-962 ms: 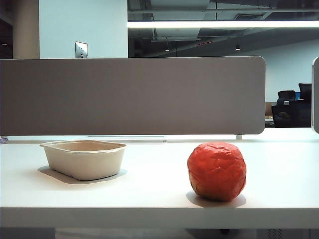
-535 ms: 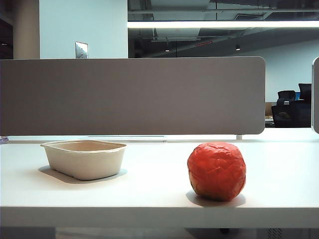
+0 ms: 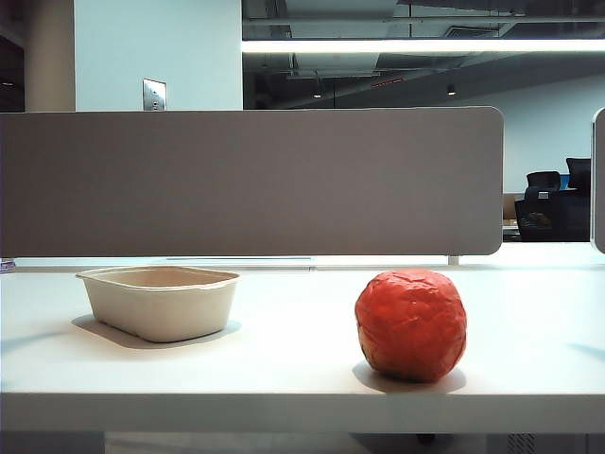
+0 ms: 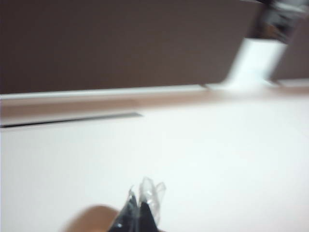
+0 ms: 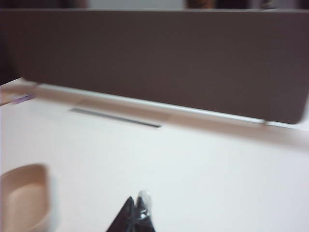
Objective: Pick up the orange and place it into the paper lunchbox.
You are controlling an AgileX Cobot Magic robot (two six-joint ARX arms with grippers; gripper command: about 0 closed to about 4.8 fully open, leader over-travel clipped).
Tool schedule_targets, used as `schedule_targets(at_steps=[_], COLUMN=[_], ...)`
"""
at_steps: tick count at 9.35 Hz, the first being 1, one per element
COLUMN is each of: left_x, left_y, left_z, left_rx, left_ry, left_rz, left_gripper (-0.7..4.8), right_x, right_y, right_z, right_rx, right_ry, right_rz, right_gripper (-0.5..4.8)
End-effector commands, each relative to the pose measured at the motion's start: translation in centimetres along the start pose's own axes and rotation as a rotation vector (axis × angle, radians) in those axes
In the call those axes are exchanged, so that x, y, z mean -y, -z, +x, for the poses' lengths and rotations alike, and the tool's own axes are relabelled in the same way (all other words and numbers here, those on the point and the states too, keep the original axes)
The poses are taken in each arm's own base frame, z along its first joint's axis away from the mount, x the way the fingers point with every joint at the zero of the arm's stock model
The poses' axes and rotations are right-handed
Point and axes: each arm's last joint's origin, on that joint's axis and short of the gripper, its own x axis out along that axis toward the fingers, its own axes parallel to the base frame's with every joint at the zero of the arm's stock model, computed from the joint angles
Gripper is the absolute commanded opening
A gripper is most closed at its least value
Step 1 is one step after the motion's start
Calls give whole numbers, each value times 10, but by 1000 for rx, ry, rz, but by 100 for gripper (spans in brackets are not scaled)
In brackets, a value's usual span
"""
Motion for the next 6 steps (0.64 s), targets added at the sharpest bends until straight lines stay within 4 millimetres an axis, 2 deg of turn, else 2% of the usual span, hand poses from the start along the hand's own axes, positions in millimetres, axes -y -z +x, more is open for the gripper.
schedule_targets(at_steps=[1,2,3,5,6], left_x=[16,20,28,28,28], left_y=[-5,-6,-10,-14,-18], left_z=[1,0,-6,-11,-11], left_rx=[-49,-72,-115,-126,-93], left_ry=[80,91,90,67,74], left_rz=[41,45,58,64,112], left_gripper=[-6,-6,-6,-6,-6], right_x=[-15,-19,-32,-45,-72], right_y=[0,1,3,5,43], right_z=[7,8,8,5,-10], right_rx=[-12,-22,-38,-59,-418], right_ry=[-78,-100,-174,-262,-452], right_rz=[14,19,15,10,-59], right_gripper=[-1,-1,-1,-1,-1])
